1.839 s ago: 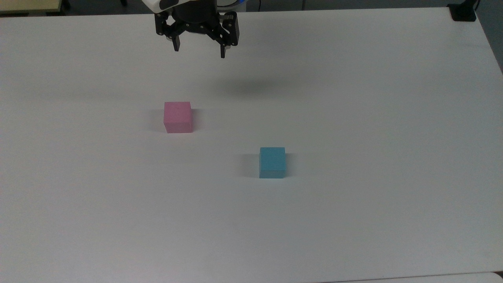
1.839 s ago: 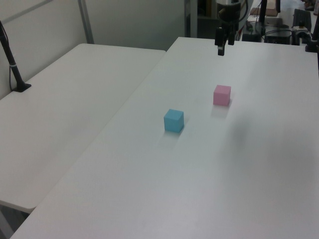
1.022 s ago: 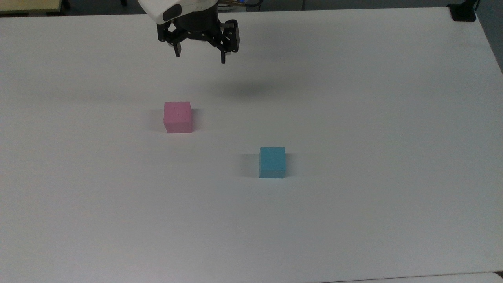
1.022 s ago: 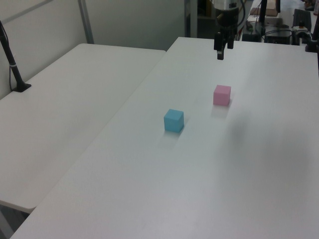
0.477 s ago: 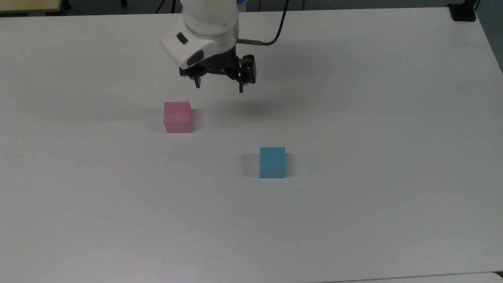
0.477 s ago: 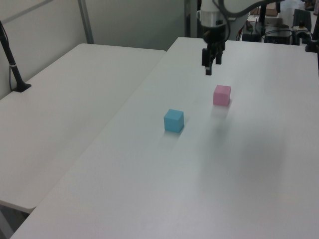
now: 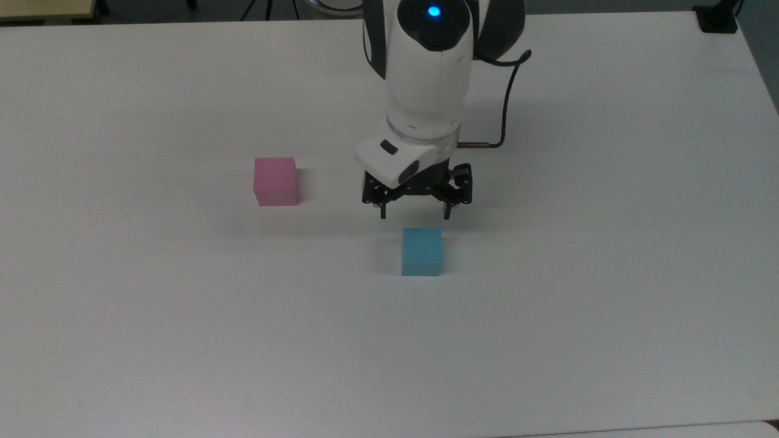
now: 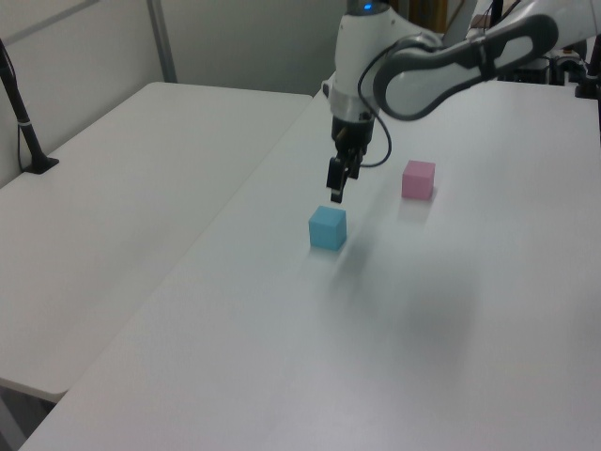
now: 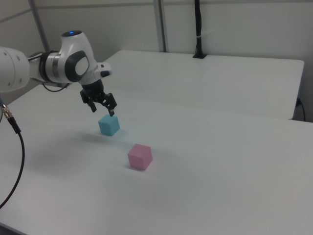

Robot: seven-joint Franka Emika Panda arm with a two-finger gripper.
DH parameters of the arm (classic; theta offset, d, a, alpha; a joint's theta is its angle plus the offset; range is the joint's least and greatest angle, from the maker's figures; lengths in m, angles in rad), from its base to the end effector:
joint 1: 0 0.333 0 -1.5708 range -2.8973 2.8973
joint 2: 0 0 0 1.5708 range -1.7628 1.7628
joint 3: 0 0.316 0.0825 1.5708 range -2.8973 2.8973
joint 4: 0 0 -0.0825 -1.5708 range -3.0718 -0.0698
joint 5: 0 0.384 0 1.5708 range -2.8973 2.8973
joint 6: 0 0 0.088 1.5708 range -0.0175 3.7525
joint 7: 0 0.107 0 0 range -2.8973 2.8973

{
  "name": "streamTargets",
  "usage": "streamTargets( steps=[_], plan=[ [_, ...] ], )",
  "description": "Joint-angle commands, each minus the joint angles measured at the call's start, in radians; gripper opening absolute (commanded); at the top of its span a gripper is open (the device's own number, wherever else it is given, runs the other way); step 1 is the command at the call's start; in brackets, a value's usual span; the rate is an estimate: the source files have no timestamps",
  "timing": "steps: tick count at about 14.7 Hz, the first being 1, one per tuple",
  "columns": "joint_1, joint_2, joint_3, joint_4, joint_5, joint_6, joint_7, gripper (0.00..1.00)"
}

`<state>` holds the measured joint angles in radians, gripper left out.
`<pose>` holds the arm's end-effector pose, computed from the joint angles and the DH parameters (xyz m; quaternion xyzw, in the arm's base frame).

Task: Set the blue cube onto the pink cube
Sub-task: 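Lower the gripper onto the light-blue cube and close on it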

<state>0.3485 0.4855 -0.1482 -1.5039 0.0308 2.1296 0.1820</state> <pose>0.6887 0.1583 0.4026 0.9971 0.0129 0.0752 0.0060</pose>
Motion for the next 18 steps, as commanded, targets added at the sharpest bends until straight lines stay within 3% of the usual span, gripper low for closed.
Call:
streamTargets(
  steps=[1,4,18],
  plan=[
    [0.052,0.083,-0.014,0.056,0.009,0.039,0.051,1.00],
    [0.063,0.128,-0.017,0.064,0.000,0.091,0.074,1.00],
    [0.050,0.137,-0.030,0.059,-0.038,0.107,0.068,1.00]
  ],
)
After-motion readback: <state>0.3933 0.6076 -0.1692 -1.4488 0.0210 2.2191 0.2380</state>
